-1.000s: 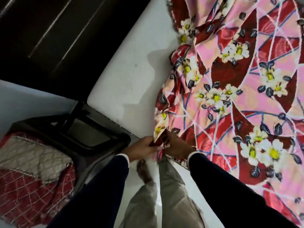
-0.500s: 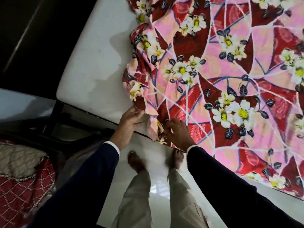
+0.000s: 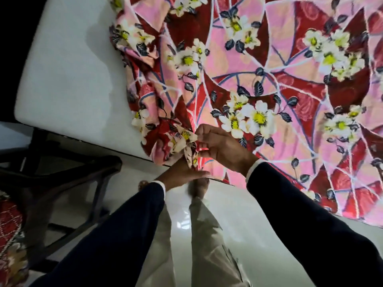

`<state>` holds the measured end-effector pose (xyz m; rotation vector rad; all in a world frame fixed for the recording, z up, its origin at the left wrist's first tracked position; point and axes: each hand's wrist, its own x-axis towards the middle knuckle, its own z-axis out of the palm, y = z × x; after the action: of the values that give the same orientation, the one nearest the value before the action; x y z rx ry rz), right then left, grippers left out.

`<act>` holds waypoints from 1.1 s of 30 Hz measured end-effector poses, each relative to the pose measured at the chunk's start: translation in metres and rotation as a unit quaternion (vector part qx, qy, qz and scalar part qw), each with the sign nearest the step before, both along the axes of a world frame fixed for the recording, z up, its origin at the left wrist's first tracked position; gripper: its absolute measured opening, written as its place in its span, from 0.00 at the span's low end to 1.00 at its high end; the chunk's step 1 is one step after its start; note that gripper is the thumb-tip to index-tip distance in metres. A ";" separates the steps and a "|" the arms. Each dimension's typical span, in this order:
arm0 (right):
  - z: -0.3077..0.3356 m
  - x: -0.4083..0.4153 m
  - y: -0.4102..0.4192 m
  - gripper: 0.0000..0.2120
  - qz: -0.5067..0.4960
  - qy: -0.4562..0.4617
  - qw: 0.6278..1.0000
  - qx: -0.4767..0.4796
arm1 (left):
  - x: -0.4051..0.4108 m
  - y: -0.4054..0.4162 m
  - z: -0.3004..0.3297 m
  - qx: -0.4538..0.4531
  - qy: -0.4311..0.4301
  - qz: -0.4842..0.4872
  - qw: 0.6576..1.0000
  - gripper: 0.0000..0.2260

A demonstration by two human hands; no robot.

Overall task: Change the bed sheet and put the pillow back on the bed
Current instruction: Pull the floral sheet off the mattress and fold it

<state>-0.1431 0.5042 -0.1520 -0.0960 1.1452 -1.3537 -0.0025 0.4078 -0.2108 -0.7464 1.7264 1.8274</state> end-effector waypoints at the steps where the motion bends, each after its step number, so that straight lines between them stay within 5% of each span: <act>1: -0.001 -0.002 0.010 0.05 -0.033 0.000 0.999 0.009 | -0.015 0.009 0.010 0.000 -0.001 -0.016 1.000 0.16; 4: -0.012 -0.006 0.049 0.05 -0.193 0.057 0.974 0.105 | -0.045 0.032 0.026 -0.009 0.027 0.020 0.999 0.04; 6: -0.029 -0.001 0.087 0.03 -0.274 0.124 0.929 0.215 | -0.057 0.047 0.037 0.010 -0.014 0.094 0.995 0.05; 8: -0.047 0.018 0.126 0.06 -0.258 0.156 0.892 0.338 | -0.059 0.057 0.041 0.067 -0.024 0.177 0.982 0.05; 10: -0.058 0.048 0.159 0.20 -0.172 0.050 0.890 0.419 | -0.057 0.068 0.044 0.135 -0.006 0.242 0.961 0.11; 12: -0.064 0.077 0.177 0.33 -0.112 -0.104 0.903 0.401 | -0.053 0.077 0.048 0.183 -0.011 0.282 0.942 0.16; 15: -0.085 0.097 0.181 0.34 -0.301 -0.224 0.886 0.271 | -0.042 0.082 0.047 0.218 -0.034 0.307 0.926 0.17; 17: -0.095 0.099 0.176 0.28 -0.458 -0.226 0.832 0.218 | -0.037 0.078 0.047 0.211 -0.040 0.286 0.934 0.19; 19: -0.093 0.094 0.166 0.18 -0.501 -0.190 0.812 0.230 | -0.032 0.071 0.043 0.197 -0.041 0.250 0.947 0.16; 21: -0.084 0.092 0.159 0.16 -0.481 -0.191 0.818 0.250 | -0.031 0.066 0.046 0.187 -0.044 0.224 0.955 0.10; 26: -0.078 0.108 0.141 0.33 -0.325 -0.234 0.870 0.289 | -0.041 0.068 0.058 0.178 -0.037 0.181 0.967 0.13; 31: -0.079 0.109 0.130 0.10 -0.571 -0.165 0.778 0.204 | -0.035 0.062 0.059 0.184 -0.015 0.150 0.971 0.15; 33: -0.068 0.116 0.136 0.16 -0.580 -0.116 0.790 0.162 | -0.030 0.058 0.055 0.194 -0.011 0.118 0.974 0.18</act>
<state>-0.0269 0.6400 -0.2201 1.1841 1.2216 -2.0927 -0.0325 0.4655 -0.1561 -0.8267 1.2486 2.2180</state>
